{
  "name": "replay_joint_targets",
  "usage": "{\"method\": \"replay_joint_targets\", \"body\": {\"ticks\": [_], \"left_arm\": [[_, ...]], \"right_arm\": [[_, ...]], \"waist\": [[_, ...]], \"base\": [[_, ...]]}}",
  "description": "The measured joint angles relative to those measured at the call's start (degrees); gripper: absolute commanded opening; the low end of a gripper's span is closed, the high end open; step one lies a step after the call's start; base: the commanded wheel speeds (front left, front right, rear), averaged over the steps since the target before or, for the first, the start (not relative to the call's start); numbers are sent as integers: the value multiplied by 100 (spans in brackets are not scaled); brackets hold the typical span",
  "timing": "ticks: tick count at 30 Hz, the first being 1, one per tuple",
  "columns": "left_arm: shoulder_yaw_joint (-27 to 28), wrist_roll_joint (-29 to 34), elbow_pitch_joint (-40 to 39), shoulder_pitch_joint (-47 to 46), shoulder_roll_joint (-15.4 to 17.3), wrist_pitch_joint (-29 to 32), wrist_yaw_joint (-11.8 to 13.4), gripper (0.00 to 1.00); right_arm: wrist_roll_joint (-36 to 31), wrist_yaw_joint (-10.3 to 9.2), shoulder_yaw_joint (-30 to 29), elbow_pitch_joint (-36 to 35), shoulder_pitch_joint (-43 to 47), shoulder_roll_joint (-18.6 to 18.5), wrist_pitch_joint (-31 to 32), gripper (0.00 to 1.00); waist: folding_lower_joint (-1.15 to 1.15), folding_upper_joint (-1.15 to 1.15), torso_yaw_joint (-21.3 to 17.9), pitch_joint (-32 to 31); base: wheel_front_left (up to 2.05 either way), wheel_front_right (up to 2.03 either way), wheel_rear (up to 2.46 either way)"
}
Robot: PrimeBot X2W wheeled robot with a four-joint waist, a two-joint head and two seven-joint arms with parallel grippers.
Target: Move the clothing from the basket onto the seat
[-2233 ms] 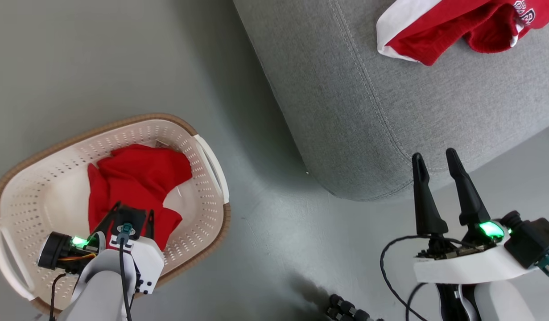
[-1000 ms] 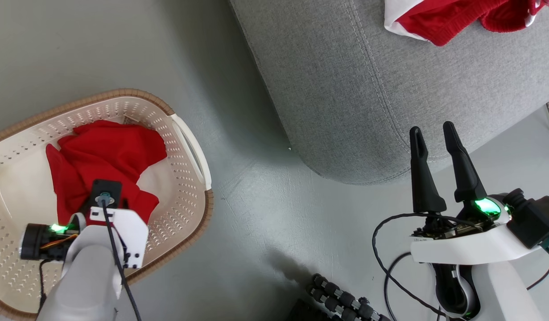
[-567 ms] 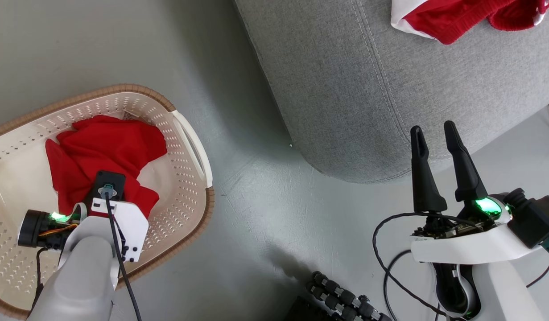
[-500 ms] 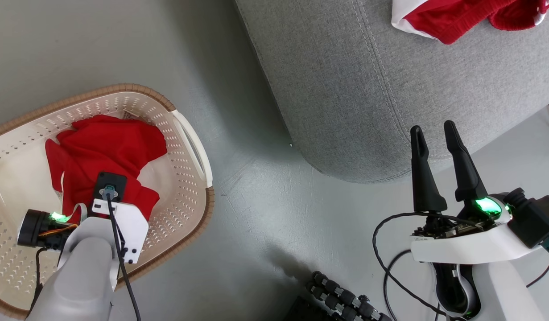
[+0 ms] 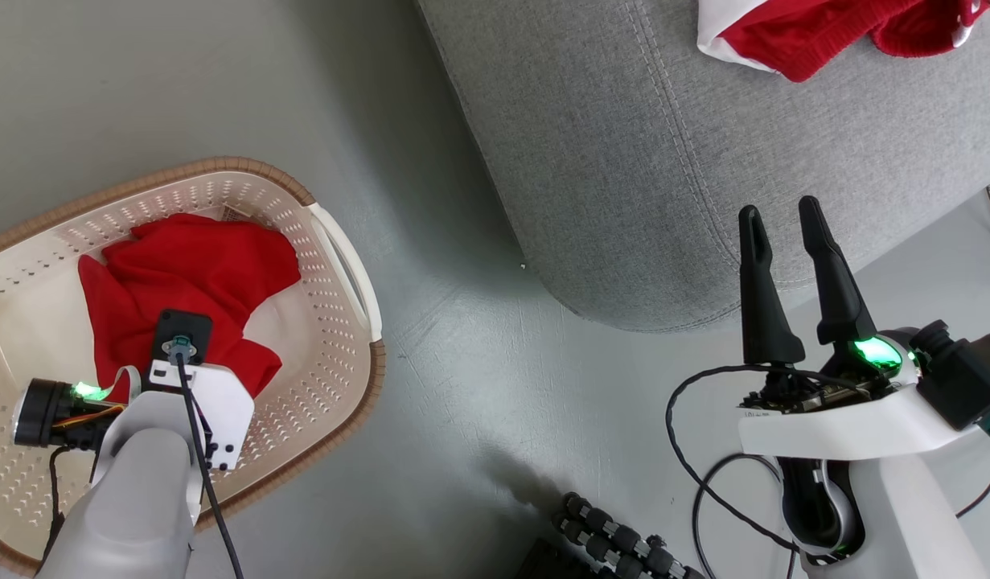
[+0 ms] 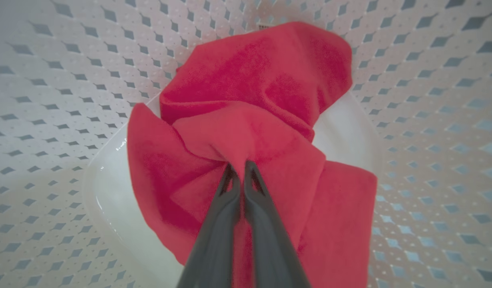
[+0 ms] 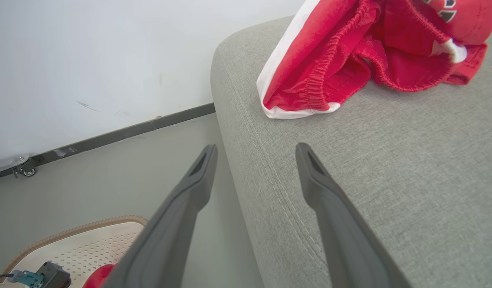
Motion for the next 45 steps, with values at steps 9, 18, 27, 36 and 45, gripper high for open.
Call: {"method": "replay_joint_targets", "body": {"ticks": [9,18,27,36,45], "left_arm": [[-189,96,-182,-1,126,-426,-11,0],[-358,242,-369,29,165,-816,-29,0],[-369,221,-591,294,14,-966,-18,0],[-283,23,-1054,543,-175,-1077,45,0],[-120,-194,-1649,630,-297,-1131,158,0]], "right_arm": [[79,0,87,46,-227,0,0,100],[66,0,-1,97,-231,-1,0,100],[-55,0,-122,151,-239,-2,0,100],[-367,0,-235,204,-378,-5,0,100],[-720,0,-375,237,-475,-16,-1,100]], "waist": [[0,0,-12,-138],[0,0,32,-385],[0,0,174,-688],[0,0,438,-1068],[0,0,746,-1454]], "base": [[0,0,0],[0,0,0],[0,0,0],[0,0,0],[0,0,0]]}}
